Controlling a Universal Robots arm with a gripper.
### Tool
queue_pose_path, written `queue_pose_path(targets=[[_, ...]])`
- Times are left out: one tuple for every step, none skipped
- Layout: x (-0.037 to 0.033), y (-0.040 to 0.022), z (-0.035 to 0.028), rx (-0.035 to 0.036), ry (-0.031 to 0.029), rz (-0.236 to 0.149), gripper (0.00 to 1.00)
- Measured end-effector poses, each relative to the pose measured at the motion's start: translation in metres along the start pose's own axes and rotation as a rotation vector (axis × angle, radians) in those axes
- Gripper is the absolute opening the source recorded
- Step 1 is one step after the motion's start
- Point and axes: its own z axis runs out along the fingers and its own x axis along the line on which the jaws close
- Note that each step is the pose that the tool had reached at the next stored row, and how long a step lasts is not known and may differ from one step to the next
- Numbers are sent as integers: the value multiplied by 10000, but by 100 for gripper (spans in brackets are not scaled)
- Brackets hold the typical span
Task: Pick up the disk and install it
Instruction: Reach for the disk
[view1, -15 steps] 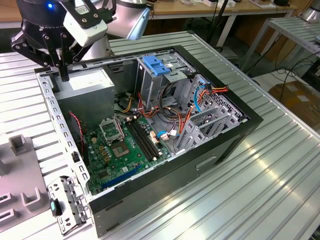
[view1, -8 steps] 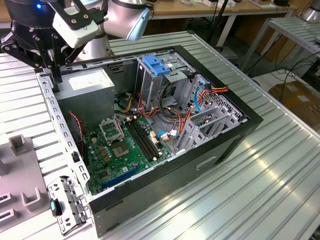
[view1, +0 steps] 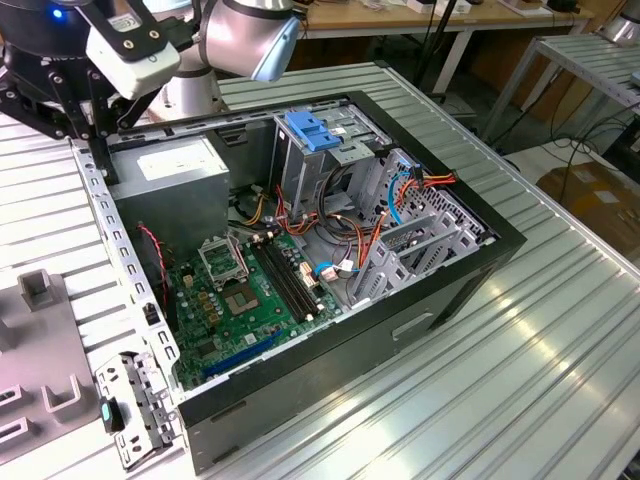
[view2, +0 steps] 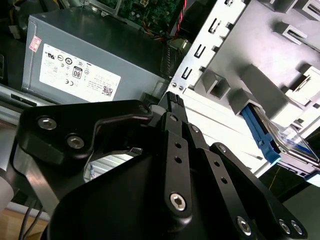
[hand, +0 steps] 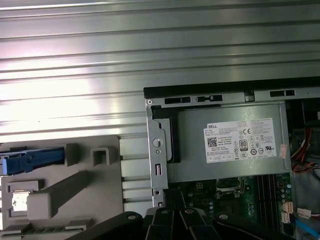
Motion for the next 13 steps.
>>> queue_pose_path(targets=[[15, -1, 0, 0, 0, -1, 11], [32, -3, 0, 0, 0, 0, 11], [62, -5, 0, 1, 0, 0, 11], [78, -6, 0, 1, 0, -1, 11], [92, -7, 0, 0, 0, -1, 11], [111, -9, 0, 0, 0, -1, 11], [124, -10, 0, 0, 0, -1, 11], [140, -11, 0, 0, 0, -1, 11], [150, -12, 0, 0, 1, -1, 11], [174, -13, 0, 0, 2, -1, 11], [183, -14, 0, 0, 2, -1, 11], [193, -15, 0, 0, 2, 0, 11], [209, -16, 0, 0, 2, 0, 11]])
